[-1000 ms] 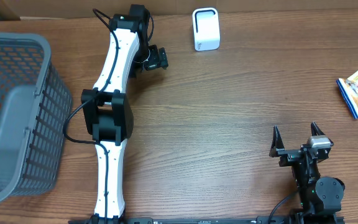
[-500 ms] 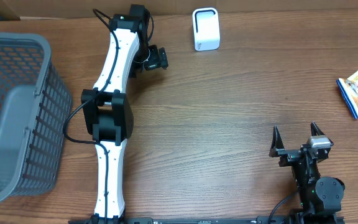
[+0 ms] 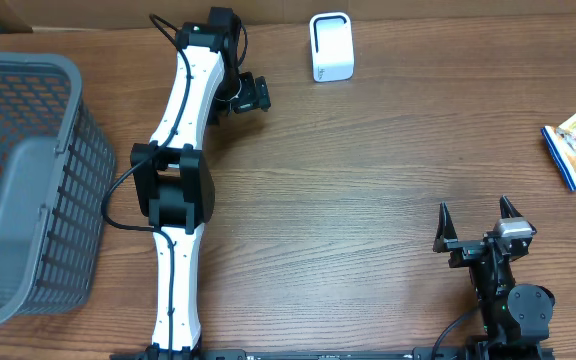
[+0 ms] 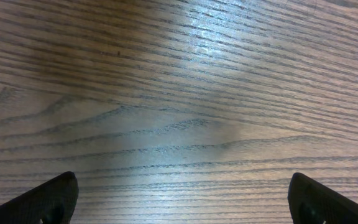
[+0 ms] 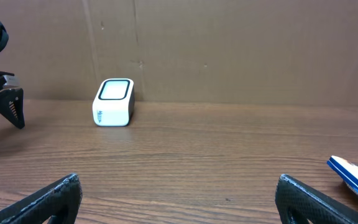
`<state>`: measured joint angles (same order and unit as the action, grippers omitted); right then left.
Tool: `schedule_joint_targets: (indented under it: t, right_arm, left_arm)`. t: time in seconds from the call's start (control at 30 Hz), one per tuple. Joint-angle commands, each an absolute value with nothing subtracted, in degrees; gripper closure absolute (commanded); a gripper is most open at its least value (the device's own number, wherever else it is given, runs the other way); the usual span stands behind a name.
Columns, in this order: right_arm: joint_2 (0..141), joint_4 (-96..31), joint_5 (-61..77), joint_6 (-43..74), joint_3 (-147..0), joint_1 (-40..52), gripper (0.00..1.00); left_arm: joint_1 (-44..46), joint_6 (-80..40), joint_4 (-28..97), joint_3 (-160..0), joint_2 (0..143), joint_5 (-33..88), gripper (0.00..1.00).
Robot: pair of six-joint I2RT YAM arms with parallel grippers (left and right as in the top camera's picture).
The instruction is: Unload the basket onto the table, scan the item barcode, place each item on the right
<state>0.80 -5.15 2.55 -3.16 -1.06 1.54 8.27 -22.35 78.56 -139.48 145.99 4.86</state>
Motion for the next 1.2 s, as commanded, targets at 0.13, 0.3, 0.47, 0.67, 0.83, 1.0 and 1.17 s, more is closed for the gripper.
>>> schedule_joint_targets:
  t: [0.13,0.3,0.47,0.67,0.83,1.0,1.17]
  right_arm:
    - [0.16,-4.75,2.59,-2.83,-0.47,1.65,0.0]
    - [0.16,-4.75,2.59,-2.83,-0.47,1.65,0.0]
    - [0.16,-4.73,2.59,-2.83,-0.47,1.65,0.0]
    - [0.16,-4.73,2.59,-2.83,-0.47,1.65,0.0]
    - [0.16,-4.73,2.59,-2.83,-0.47,1.65,0.0]
    - [0.16,-4.73,2.59,-2.83,-0.47,1.65,0.0]
    - [0.16,-4.73,2.59,-2.83,-0.47,1.65,0.0]
  left_arm:
    - [8.67,-22.22,78.74,-140.33,146.23,3.88,0.0]
    - [8.64,-22.24,79.61,-140.33,146.23,2.74,0.0]
    - [8.67,-22.24,79.55,-140.33,145.38,2.04,0.0]
    - [9.37,-15.79,76.55,-140.31,140.75,1.93,0.0]
    - [10.98,-6.26,75.99,-140.0,134.26,1.89,0.0]
    - [12.05,-4.8,71.85,-134.13,125.8,0.8,0.0]
    - [12.36,-2.68,62.72,-116.95,114.32,0.91,0.0]
